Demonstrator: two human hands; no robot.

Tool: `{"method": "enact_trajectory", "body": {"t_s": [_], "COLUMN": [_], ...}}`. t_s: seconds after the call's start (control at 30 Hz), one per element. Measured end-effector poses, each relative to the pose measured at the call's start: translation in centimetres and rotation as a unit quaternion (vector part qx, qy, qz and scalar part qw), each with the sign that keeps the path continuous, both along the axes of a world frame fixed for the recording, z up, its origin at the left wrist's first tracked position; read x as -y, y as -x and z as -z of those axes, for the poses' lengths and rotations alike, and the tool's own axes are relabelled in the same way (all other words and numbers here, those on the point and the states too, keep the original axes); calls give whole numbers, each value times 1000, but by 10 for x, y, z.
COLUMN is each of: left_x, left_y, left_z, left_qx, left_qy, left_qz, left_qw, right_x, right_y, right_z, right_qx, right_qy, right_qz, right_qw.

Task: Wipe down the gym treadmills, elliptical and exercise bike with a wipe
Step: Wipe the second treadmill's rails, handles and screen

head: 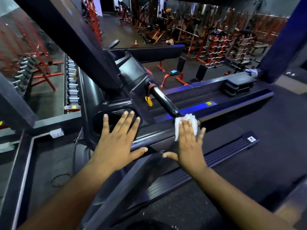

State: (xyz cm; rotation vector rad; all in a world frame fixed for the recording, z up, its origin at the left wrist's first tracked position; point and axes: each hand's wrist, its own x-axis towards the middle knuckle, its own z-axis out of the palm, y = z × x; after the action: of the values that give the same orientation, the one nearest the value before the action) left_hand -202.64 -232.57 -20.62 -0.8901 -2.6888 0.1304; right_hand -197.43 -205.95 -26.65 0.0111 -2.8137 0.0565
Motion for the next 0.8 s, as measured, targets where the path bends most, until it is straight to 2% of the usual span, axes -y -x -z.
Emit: {"method": "enact_trajectory", "body": {"t_s": [0.17,0.27,0.4,0.6,0.73,0.8], "left_x": [-29,-42,-56,-56,-43,-40], "left_y": [3,4,7,10,11,12], "left_z": [-5,-7,-9,-11,-10,-11], "left_qx": [9,17,26,65,69,73], "left_qy": [29,57,69,35,49,59], "left_qz": [8,6,8,41,89,102], "left_qw": [1000,998,997,996,992,990], "right_x": [33,-9,-53,44,74,71], "right_y": [-7,1,2,-12,-11,-9], "right_z": [7,16,30,61,75,74], "right_qx": [-61,-62,-19,-34,-83,-91], "right_qy": [-24,-35,26,98,177,247], "right_qz": [-154,-95,33,-65,-24,11], "right_qw": [986,993,999,993,980,965]}}
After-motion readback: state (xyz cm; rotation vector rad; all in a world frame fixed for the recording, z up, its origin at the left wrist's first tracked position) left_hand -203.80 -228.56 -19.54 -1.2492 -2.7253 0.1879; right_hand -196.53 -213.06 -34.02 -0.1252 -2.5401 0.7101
